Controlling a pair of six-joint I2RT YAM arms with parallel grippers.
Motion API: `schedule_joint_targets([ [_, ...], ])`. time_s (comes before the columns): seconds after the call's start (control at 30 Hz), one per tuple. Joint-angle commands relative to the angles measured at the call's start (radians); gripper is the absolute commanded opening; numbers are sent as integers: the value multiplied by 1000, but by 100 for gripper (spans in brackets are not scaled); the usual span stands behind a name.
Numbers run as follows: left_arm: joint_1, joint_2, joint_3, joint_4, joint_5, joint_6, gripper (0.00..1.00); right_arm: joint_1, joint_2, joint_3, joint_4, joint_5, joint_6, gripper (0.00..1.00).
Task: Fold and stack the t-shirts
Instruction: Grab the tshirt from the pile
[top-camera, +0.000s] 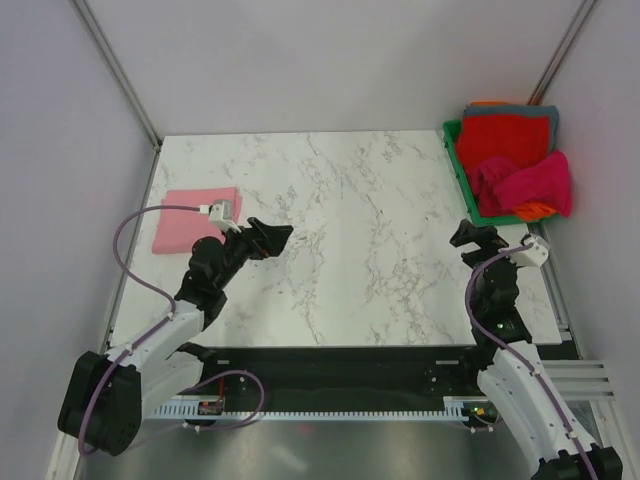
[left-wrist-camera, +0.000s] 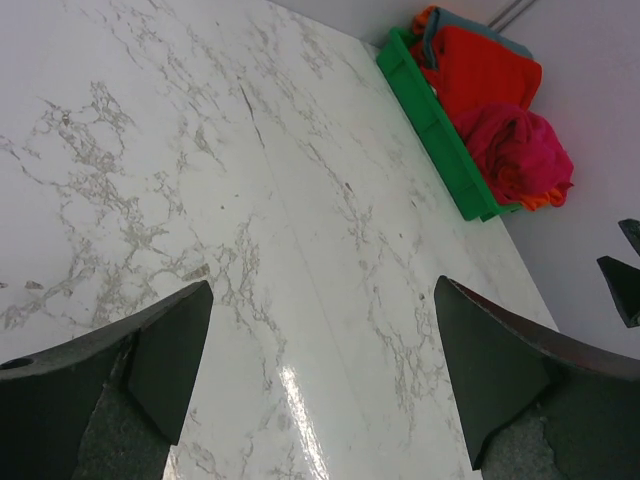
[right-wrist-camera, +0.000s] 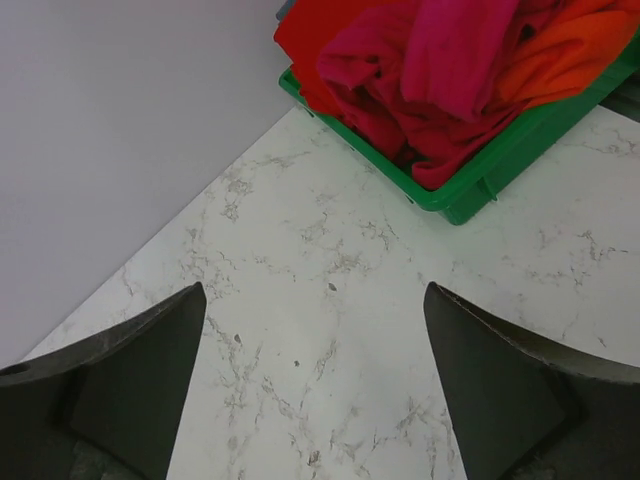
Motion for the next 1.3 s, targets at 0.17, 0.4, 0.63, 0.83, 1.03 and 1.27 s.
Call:
schedule_joint_targets([
  [0.17,-4,52,79,-39,21,-39,100,-1,-51,-31,-34,108,58,98],
  [0.4,-4,87,109,-56,44,-31,100,-13,245,196,-173,174,47,72],
  [0.63,-4,85,112,-53,53,-28,99,-229,585,547,-343,33,68,73],
  [0.83,-4,66,94,-45,62,-36,99,-355,827,740,-344,-46,124,72],
  [1.03,-4,39,76,-39,56,-39,99,-408,1047,903,-365,-68,226,75],
  [1.27,-4,61,82,-40,73,-56,97,-406,1185,974,-348,-7,312,28],
])
